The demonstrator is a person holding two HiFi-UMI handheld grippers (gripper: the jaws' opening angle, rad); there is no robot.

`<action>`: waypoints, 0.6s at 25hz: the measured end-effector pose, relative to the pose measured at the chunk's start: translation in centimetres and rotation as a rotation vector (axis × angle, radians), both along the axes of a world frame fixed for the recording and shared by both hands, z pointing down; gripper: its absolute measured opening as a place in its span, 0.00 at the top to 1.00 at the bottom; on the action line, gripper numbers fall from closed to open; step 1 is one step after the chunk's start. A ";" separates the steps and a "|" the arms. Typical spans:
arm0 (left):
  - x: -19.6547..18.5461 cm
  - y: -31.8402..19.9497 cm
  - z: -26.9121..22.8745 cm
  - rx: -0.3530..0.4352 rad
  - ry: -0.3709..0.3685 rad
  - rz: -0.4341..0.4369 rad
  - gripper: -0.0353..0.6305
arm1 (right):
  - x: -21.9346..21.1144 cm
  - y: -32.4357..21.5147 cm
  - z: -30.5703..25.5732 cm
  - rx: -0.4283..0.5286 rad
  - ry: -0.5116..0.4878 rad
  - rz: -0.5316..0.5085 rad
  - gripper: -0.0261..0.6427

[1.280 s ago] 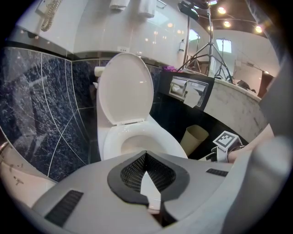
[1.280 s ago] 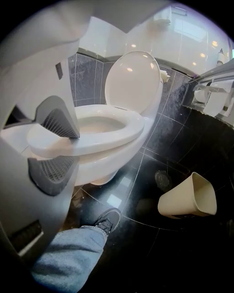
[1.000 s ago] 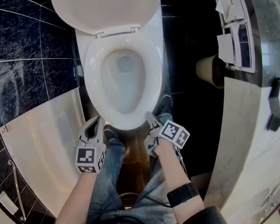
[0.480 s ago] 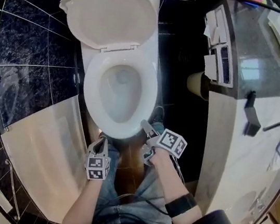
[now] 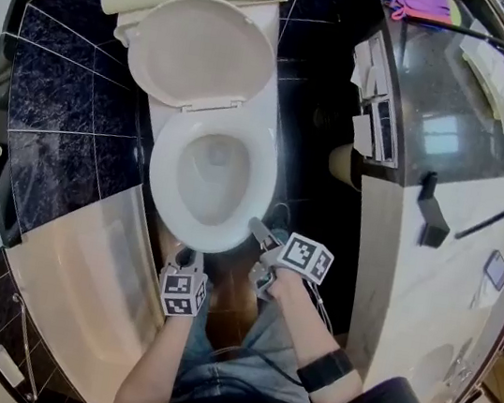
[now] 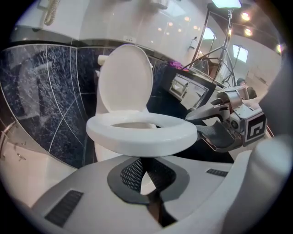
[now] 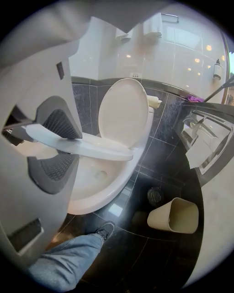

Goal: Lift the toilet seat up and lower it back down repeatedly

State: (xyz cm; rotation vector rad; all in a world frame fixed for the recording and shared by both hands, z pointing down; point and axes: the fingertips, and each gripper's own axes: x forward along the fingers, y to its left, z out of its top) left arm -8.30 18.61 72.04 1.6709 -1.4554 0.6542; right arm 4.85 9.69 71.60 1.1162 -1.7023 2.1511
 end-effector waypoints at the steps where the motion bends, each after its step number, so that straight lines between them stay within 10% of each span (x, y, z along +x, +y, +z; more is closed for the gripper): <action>1: -0.2 -0.5 -0.5 0.012 0.000 -0.006 0.95 | -0.1 -0.4 -0.5 0.006 -0.004 -0.006 0.75; 7: -1.5 -4.2 -5.2 0.085 0.019 -0.064 0.95 | -1.0 -3.0 -5.1 0.073 -0.054 -0.033 0.75; 15: -4.8 -13.5 -12.4 0.204 0.002 -0.092 0.95 | -1.5 -8.3 -14.6 0.387 0.046 -0.234 0.86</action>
